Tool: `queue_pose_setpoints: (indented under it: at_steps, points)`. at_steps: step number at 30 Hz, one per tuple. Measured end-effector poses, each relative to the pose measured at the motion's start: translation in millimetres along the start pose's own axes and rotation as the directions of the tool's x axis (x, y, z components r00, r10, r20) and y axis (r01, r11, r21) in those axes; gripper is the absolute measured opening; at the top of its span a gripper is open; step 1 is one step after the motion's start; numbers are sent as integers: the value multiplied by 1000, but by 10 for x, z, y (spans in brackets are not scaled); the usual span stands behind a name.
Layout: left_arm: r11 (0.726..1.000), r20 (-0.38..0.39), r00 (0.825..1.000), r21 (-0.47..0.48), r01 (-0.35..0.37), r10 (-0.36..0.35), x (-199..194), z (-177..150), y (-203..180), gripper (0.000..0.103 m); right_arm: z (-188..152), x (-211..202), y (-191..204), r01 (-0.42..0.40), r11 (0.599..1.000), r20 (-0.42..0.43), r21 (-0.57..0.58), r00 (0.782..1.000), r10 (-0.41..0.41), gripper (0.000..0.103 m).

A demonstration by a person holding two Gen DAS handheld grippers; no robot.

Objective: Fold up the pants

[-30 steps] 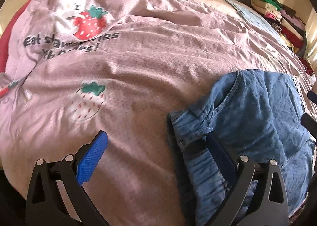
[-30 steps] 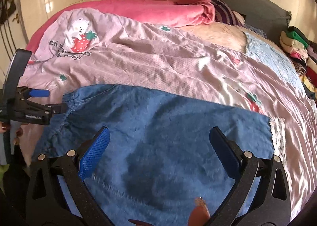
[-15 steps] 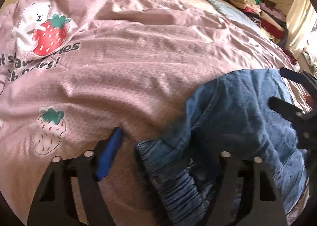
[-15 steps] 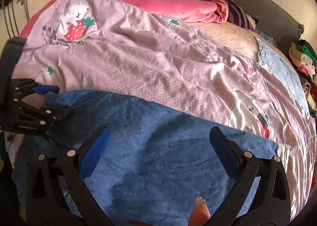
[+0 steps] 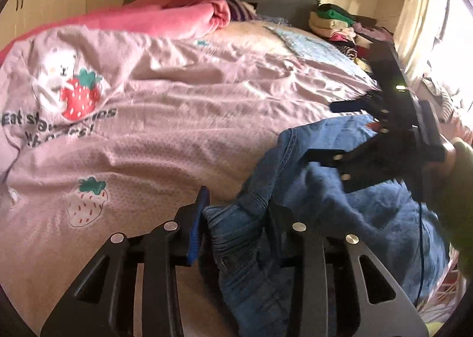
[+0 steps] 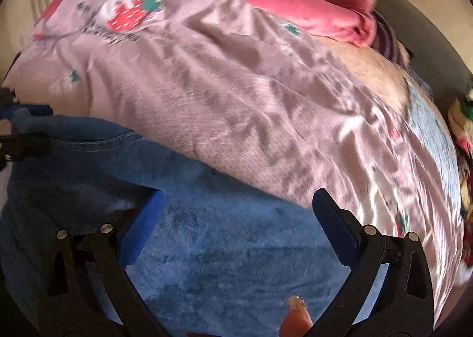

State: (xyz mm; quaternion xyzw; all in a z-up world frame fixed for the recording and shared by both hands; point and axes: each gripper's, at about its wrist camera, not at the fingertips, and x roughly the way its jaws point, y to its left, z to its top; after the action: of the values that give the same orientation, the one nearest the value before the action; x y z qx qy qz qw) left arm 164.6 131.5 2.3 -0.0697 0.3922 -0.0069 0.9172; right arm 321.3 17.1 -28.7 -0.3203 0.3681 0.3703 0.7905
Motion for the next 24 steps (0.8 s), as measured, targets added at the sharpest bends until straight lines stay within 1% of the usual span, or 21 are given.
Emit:
queue_pose_setpoints:
  at_steps: [3,4,5,6,7,8,10,12,13,15,19,24]
  points:
    - [999,16,1000,35,-2,2,-99,-32,-88,33,33,16,66,-34,997,-1,-69,999,34,95]
    - [999,19,1000,42,-1,0,-122,-44,-107,33,43,19,85,-58,995,-2,-83,998,58,92]
    - [999,20,1000,48,-1,0,-139,-49,-118,32,43,19,109,-89,991,-5,-96,996,89,88]
    - [999,26,1000,51,-1,0,-171,-66,-125,31,38,24,129,-116,988,-11,-99,993,116,74]
    - [999,28,1000,52,0,-1,-179,-69,-123,28,30,27,148,-149,984,-19,-96,989,148,56]
    - [999,26,1000,54,-3,2,-186,-76,-120,28,20,20,164,-171,981,-19,-91,985,170,48]
    - [998,25,1000,53,-19,18,-188,-100,-99,28,-15,-26,196,-191,978,-4,-81,981,192,24]
    - [999,12,1000,37,-15,14,-165,-126,-56,28,-83,-99,201,-175,983,14,-60,984,176,13]
    - [999,8,1000,33,-16,16,-155,-132,-40,28,-104,-128,184,-172,984,24,-44,985,174,9]
    - [999,0,1000,26,-18,18,-147,-151,-18,27,-179,-263,130,-184,983,67,2,981,184,8]
    - [1000,17,1000,15,-5,5,-225,-185,-18,27,-376,-637,149,-185,982,146,41,973,177,7]
    - [999,48,999,30,16,-17,-391,-260,-108,27,-603,-1032,248,-184,980,204,69,965,167,7]
